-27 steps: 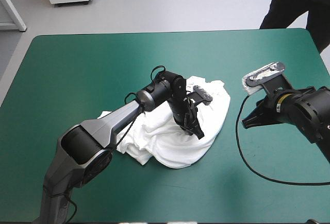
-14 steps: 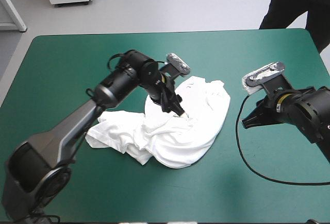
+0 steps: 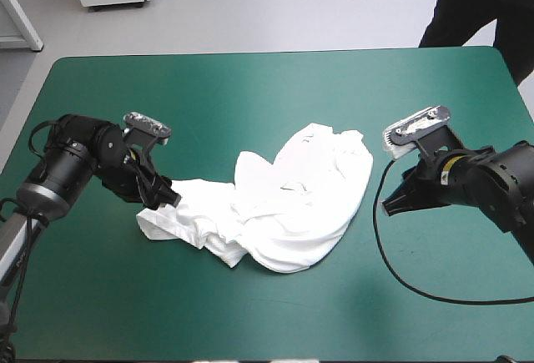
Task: Fold the cloth
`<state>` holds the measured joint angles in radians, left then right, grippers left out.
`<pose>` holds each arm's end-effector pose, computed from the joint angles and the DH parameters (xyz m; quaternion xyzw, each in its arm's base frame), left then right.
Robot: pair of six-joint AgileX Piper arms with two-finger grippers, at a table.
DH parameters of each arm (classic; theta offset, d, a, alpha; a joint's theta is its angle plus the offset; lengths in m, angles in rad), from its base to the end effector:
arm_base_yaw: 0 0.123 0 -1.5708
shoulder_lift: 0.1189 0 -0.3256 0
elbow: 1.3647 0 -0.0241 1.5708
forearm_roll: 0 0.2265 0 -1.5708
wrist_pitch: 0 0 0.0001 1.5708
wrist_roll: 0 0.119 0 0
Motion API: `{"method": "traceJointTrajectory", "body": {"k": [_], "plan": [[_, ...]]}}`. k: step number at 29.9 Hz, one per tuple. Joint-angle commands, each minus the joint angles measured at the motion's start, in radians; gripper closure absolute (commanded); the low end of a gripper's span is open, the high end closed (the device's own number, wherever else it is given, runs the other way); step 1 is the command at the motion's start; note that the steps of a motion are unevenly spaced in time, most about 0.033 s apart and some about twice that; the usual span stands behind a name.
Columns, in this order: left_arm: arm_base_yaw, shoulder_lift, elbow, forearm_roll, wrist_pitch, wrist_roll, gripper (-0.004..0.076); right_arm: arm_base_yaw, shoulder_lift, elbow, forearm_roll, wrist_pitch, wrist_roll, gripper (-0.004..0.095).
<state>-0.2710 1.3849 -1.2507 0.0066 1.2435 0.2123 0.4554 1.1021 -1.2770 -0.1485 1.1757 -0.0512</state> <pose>0.2299 -0.0631 0.3469 0.2376 0.9613 -0.0009 0.1397 0.1627 0.0616 0.4177 -0.2413 0.9125 -0.0079 0.3301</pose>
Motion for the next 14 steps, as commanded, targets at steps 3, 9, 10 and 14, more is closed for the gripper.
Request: {"method": "traceJointTrajectory", "body": {"k": [3, 9, 10, 14], "plan": [[0.006, -0.041, 0.077, 0.032, 0.03, 0.007, 0.0254, 0.001, -0.014, -0.025, 0.025, -0.024, -0.033, 0.0532], [0.006, 0.004, 0.124, 0.081, -0.051, 0.007, 0.0254, 0.001, -0.014, -0.025, 0.023, -0.022, -0.033, 0.0497], [0.006, 0.023, 0.124, 0.099, -0.057, 0.007, 0.0254, 0.001, -0.014, -0.025, 0.023, -0.022, -0.033, 0.0497], [0.029, 0.103, 0.124, 0.104, -0.091, 0.003, 0.0254, 0.001, -0.014, -0.025, 0.023, -0.022, -0.033, 0.0497]]}}
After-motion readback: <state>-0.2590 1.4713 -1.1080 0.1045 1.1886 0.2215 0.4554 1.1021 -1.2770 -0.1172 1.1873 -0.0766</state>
